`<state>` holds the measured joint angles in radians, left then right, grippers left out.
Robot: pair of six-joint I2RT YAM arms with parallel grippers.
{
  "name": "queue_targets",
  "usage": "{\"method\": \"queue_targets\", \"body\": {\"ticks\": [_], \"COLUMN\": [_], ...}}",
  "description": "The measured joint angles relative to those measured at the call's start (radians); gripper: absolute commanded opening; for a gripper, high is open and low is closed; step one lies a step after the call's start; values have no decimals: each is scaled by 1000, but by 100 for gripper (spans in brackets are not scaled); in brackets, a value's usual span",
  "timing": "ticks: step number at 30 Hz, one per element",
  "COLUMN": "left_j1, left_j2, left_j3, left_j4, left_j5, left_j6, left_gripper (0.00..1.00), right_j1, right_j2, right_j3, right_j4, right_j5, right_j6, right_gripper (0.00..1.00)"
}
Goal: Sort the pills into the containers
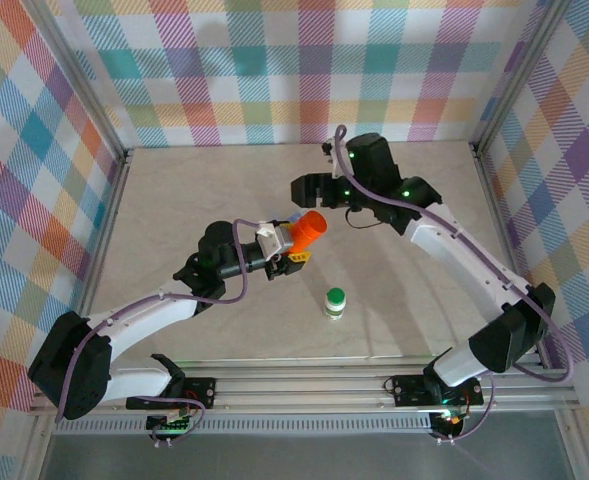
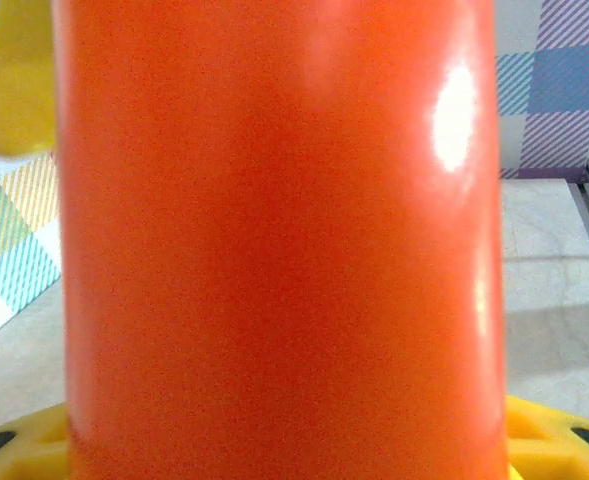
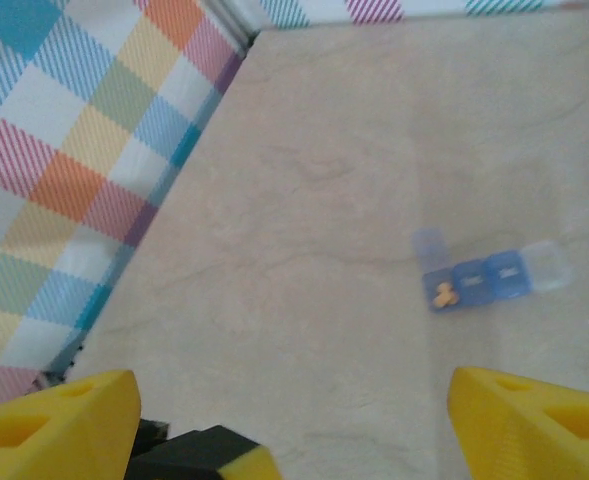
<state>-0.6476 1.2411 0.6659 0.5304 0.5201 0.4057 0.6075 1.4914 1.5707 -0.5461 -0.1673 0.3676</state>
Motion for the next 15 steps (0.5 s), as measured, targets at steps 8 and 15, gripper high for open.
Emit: {"method": "queue_targets", "body": {"ticks": [8,15], "left_j1": [17,36], "left_j2": [0,0], "left_j3": [-3,-2], "left_j4": [7,17], "left_j5": [8,113], "left_j6": [-55,-71], "left_gripper": [0,0], "right_j1": [-29,-55], "right_j2": [-277,-271], "right_j3": [-237,-261], "right_j4": [182,169], "right_j5": [-164,-478], "right_j6": [-354,-729], "right_gripper": [71,79]}}
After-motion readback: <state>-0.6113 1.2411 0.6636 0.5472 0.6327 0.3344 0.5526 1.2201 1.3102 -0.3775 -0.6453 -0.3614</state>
